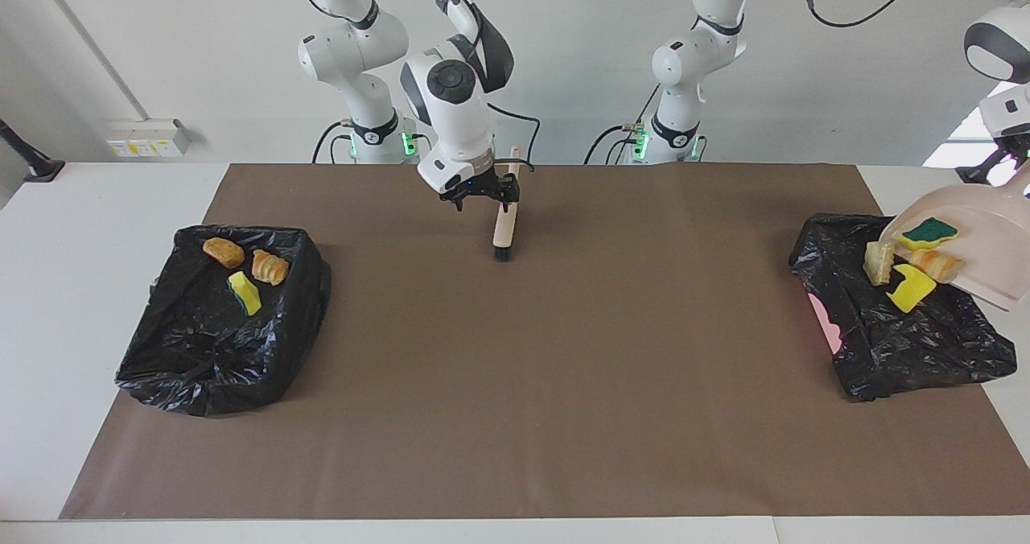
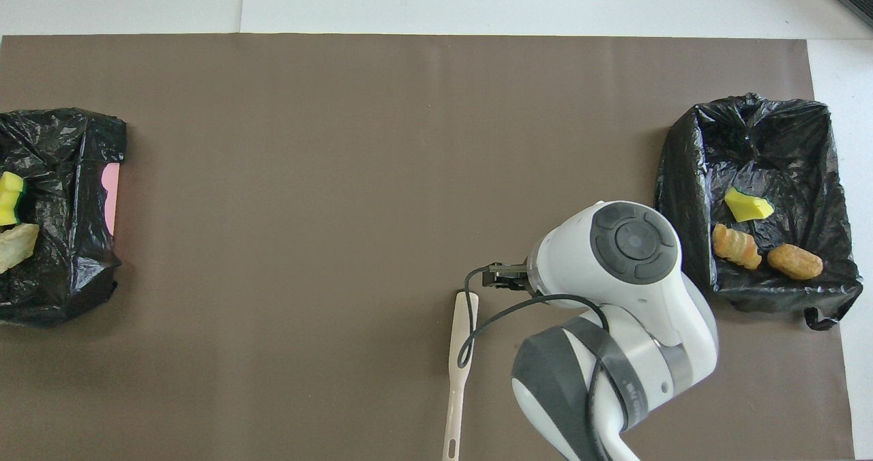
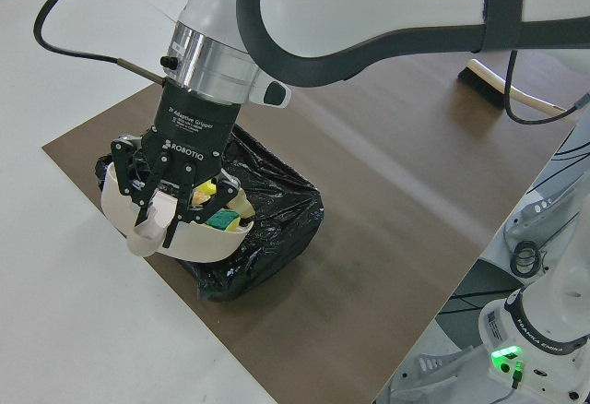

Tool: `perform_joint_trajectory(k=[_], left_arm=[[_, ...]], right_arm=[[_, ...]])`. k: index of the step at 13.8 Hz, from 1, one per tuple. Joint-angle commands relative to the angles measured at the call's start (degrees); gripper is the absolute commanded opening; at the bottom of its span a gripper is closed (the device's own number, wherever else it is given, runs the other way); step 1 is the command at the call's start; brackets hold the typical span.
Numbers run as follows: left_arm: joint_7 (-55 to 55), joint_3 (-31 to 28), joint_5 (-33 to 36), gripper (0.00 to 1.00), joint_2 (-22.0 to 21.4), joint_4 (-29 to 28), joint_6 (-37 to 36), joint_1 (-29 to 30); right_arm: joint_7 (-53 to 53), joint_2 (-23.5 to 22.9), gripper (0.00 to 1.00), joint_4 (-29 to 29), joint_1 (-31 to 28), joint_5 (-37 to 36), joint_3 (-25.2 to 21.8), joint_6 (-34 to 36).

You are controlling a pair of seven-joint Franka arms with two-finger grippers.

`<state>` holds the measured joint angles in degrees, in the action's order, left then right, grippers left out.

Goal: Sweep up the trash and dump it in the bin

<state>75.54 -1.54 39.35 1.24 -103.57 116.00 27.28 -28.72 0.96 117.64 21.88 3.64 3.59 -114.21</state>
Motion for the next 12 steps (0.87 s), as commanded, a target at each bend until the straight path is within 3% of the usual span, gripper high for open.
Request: perform_joint_trajectory(k=[1,3,7,12], left_arm=[[0.0,-0.6,1.7,0.00,-0.6,1.4,-1.1,-1.1],[0.1,-0.7,2.6,0.00,-0.6,2.1,-1.1,-1.3],[0.9,-0.1,11.3,0.00,-0.7,2.1,-0.6,-2.9],[4.5,0.1,11.4,0.00,0.2,5.9,0.4,-3.1]], right_arm=[[2.7,-0.3,1.00,-3.8,-3.7,-3.2,0.4,1.4],[3.0,-0.2,1.00,-6.7,-7.4,-3.5,0.4,2.6],[9.5,-0.1,1.00,-12.1,-13.5,-3.5,0.3,5.1],[9.9,1.0,1.00,-16.9,-18.4,-3.6,0.0,9.1]])
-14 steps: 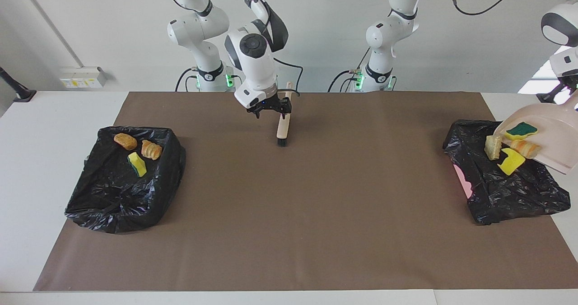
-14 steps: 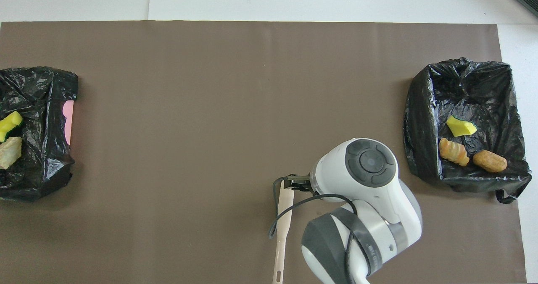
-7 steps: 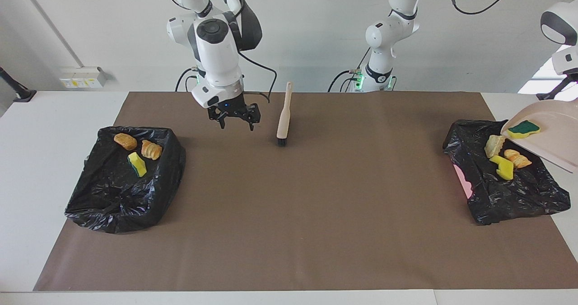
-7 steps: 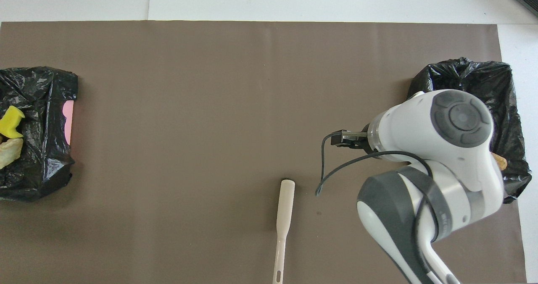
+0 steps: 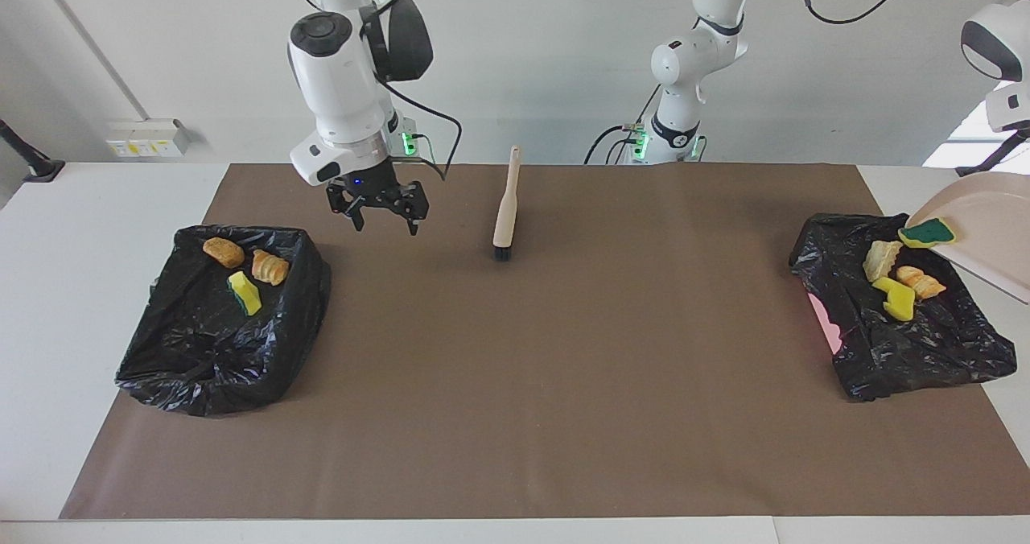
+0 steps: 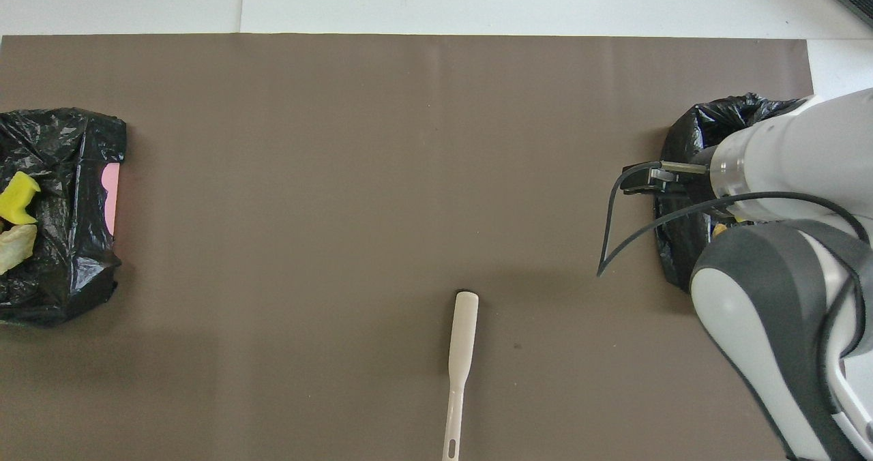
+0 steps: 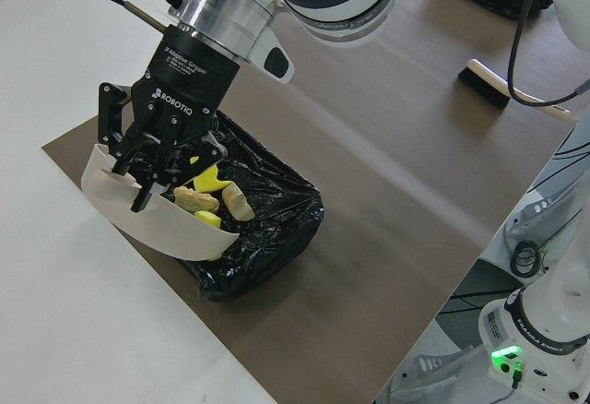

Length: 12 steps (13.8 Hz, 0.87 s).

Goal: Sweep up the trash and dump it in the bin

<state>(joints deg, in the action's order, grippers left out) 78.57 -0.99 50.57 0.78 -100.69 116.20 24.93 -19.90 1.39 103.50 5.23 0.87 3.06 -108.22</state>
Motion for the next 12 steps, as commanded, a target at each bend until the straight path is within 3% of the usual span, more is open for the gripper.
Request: perform_joint_trajectory(k=[1,5,10,12], left_arm=[[1.5,-0.3,-1.9,0.00,0.3,3.1,0.1,-0.8],[0.9,-0.3,-19.1,0.00,-1.9,2.1,-4.5,-2.3],[0.7,-0.2,-27.4,0.00,-3.1,0.9,-13.1,-9.5],[-2.0,-0.2,-31.7,0.00,-5.0,-2.9,-12.9,-12.9]], right_arm=[[1.1,0.8,1.00,-4.6,-2.4,-0.8,0.5,5.5],[4.1,0.8,1.00,-10.3,-4.9,-0.8,0.5,14.4],[11.4,1.7,1.00,-10.7,-5.0,-0.2,-4.7,17.8],[11.9,1.7,1.00,-10.7,-5.0,0.5,-6.0,17.6]])
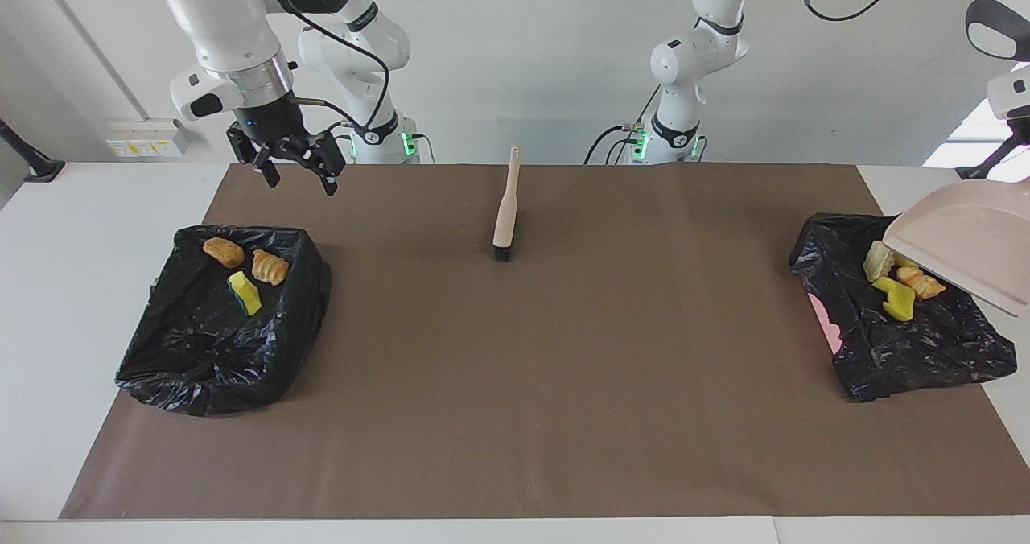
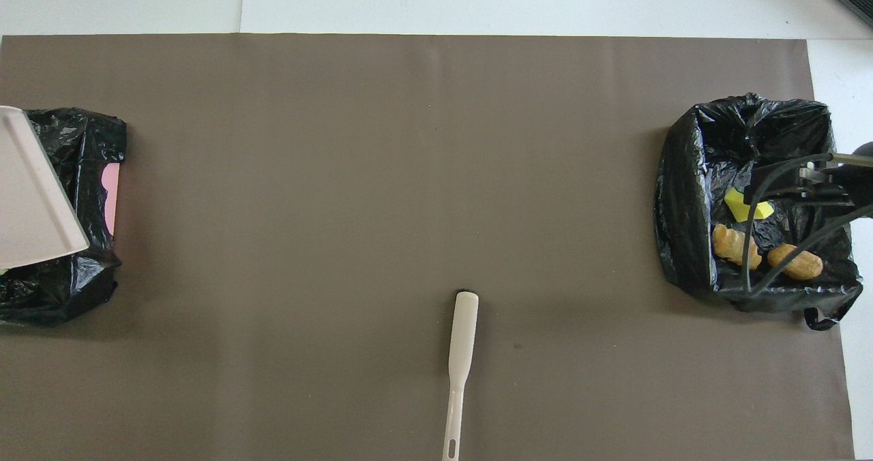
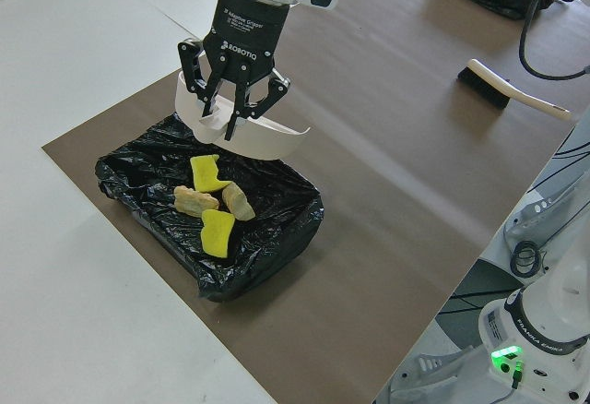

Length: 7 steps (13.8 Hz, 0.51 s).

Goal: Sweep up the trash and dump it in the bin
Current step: 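Bring the empty dustpan back and set it down with the left gripper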

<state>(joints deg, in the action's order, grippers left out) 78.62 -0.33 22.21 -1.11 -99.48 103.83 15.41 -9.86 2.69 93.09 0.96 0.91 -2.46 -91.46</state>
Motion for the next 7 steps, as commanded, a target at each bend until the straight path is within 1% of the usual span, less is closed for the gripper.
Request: perform_joint_trajectory(k=[1,2,3,4,5,6,7], left_arm=[[-6.1,-0.9,-4.7,0.00,-3.4,-5.5,-0.6,-5.0],[-11.4,-1.0,-5.2,0.00,-3.5,-6.4,-0.9,-7.2],[-15.5,-0.9,-5.6,0.00,-3.4,-6.9,-0.8,-8.7],[-19.6,-0.9,-7.2,0.00,-3.2,-7.3,-0.7,-10.7],[-24.2,-0.9,-8.8,0.00,-2.9,-7.3,-0.7,-12.8],[-29.7,-0.9,-10.2,0.00,-2.5,-7.3,-0.8,-14.8],[-35.7,-0.9,-11.5,0.00,-2.2,-7.3,-0.7,-17.6]], right_arm=[[1.9,0.4,1.00,-0.2,-0.7,0.5,-0.5,0.6],[2.6,0.2,1.00,-0.5,-0.8,0.3,-0.5,0.5],[5.8,0.2,1.00,-0.5,-1.0,-0.6,-0.6,0.9],[11.8,0.3,1.00,-1.8,-0.9,-0.8,-0.7,1.5],[14.2,0.3,1.00,-3.9,-0.9,-0.7,-0.8,2.7],[14.3,0.3,1.00,-4.7,-0.9,-0.4,-0.7,4.8],[14.6,0.3,1.00,-4.7,-1.0,-0.7,-1.0,4.8]])
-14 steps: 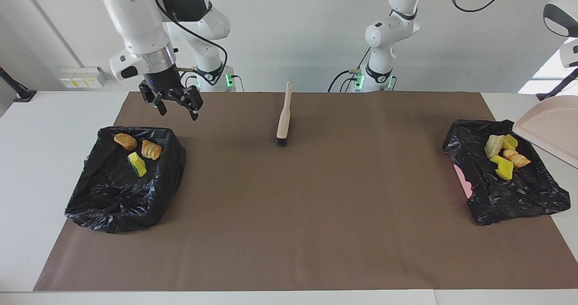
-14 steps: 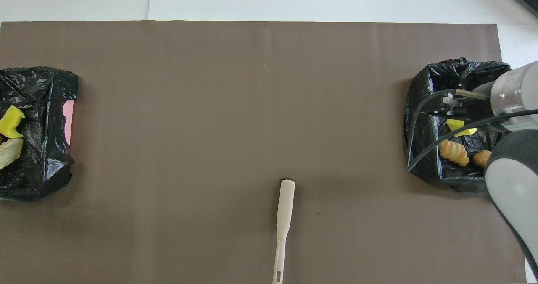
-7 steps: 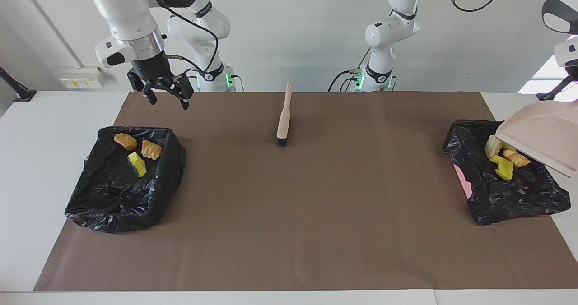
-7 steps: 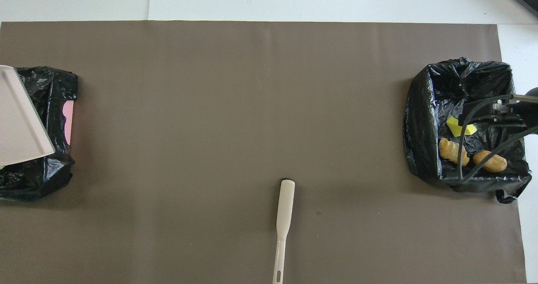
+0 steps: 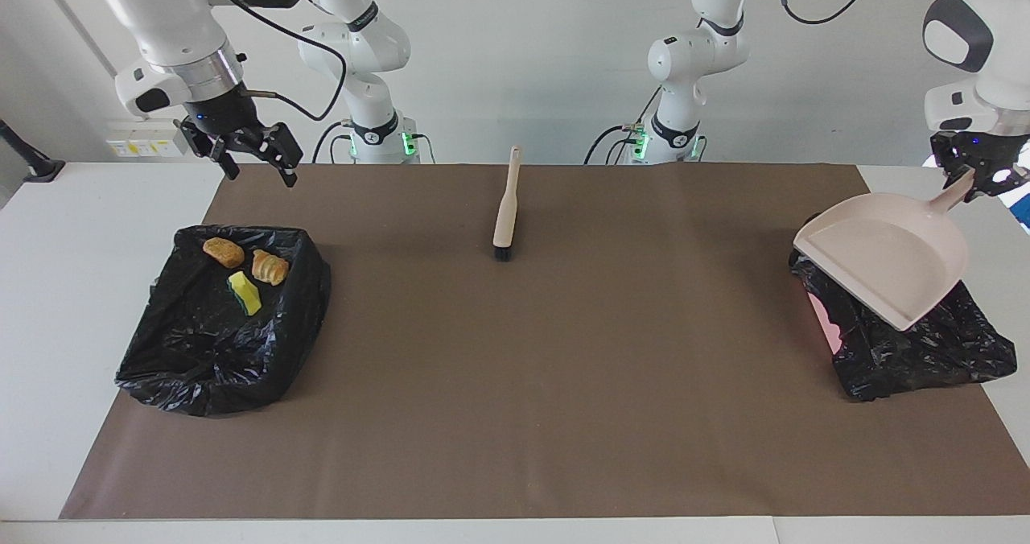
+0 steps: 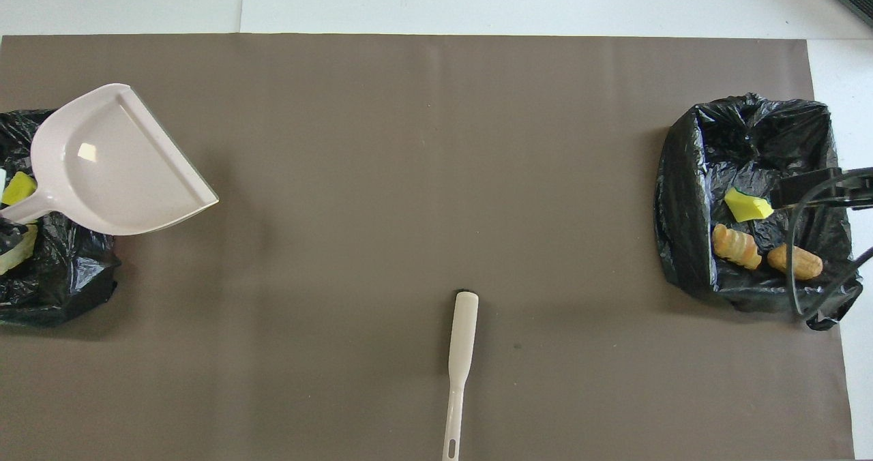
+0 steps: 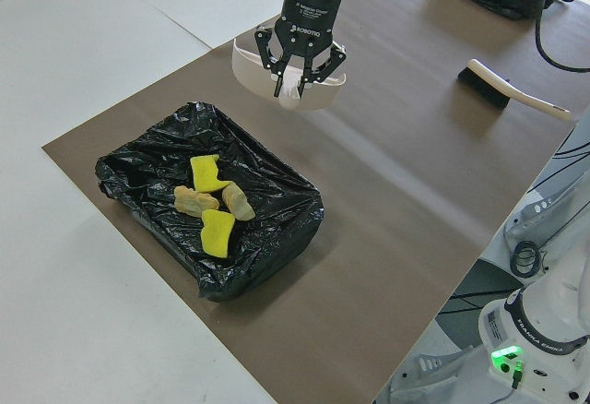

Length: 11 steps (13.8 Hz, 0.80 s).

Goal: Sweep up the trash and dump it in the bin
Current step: 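Bring the empty dustpan back and set it down with the left gripper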

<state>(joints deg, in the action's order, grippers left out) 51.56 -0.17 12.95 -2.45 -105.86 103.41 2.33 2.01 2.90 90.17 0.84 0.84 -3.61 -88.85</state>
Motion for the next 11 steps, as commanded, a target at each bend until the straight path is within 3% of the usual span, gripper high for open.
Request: perform_joint_trajectory(k=[1,3,8,11], left_arm=[[-14.8,-1.1,-3.9,0.00,-0.2,-0.8,0.4,-7.0],[-24.9,-1.1,-9.0,0.00,1.6,0.2,3.0,-11.0],[-54.5,-1.1,-13.8,0.00,7.0,4.0,6.6,-24.1],[-67.1,-1.2,-13.3,0.00,14.8,8.0,8.9,-33.0]], right_arm=[[2.4,0.1,1.00,-1.7,-0.7,-0.8,0.2,1.8],[2.3,1.1,1.00,-1.0,-0.5,-0.8,0.4,0.1],[2.8,1.3,1.00,-0.1,-0.1,-2.2,0.5,-0.3],[2.7,1.7,1.00,0.4,-0.1,-2.2,0.5,-0.5]])
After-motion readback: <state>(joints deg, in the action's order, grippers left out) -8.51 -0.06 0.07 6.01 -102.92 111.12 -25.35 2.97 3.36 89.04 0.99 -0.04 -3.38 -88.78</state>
